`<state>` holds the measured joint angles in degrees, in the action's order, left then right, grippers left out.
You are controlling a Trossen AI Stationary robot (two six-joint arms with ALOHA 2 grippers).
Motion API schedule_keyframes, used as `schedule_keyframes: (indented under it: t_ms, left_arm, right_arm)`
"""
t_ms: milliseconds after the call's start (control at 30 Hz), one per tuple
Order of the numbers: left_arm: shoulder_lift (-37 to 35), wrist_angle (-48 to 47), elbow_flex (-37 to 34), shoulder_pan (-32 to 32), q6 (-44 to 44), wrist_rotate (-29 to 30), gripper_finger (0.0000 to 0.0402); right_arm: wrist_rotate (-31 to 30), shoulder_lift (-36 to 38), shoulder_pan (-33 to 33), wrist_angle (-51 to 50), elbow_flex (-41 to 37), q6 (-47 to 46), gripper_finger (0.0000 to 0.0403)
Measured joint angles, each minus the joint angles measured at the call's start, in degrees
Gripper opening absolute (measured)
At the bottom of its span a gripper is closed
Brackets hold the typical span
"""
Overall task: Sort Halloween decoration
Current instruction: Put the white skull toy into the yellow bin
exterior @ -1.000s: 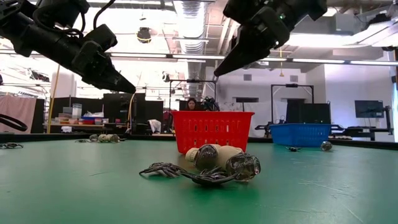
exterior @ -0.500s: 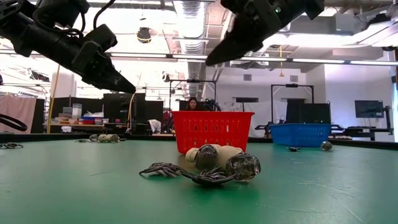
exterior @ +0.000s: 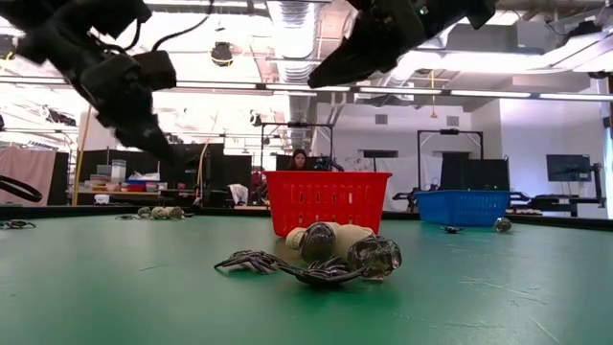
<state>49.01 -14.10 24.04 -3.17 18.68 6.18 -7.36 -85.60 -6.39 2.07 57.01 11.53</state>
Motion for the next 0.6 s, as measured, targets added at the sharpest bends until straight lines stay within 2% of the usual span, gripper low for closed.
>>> schedule_keyframes:
  t_ms: [133, 267, 433, 600]
  left_arm:
    - [0.1, -19.0, 8.1, 1.9, 7.4, -3.9, 0.0142]
    - [0.1, -30.9, 12.3, 6.1, 12.6, -8.8, 0.0142]
    - [0.1, -33.8, 11.0, 12.9, 13.3, -10.8, 0.0142]
    - [0.6, -34.2, 9.5, 17.5, 8.5, -9.5, 0.0145]
  right_arm:
    - [0.0, 0.0, 0.0, -3.3, 0.0, 2.8, 0.024]
    - [0.0, 0.0, 0.5, -6.6, 0.0, 4.4, 0.024]
    - [0.0, 0.0, 1.7, -6.4, 0.0, 5.5, 0.024]
    - [0.0, 0.0, 3.3, -6.4, 0.0, 5.0, 0.024]
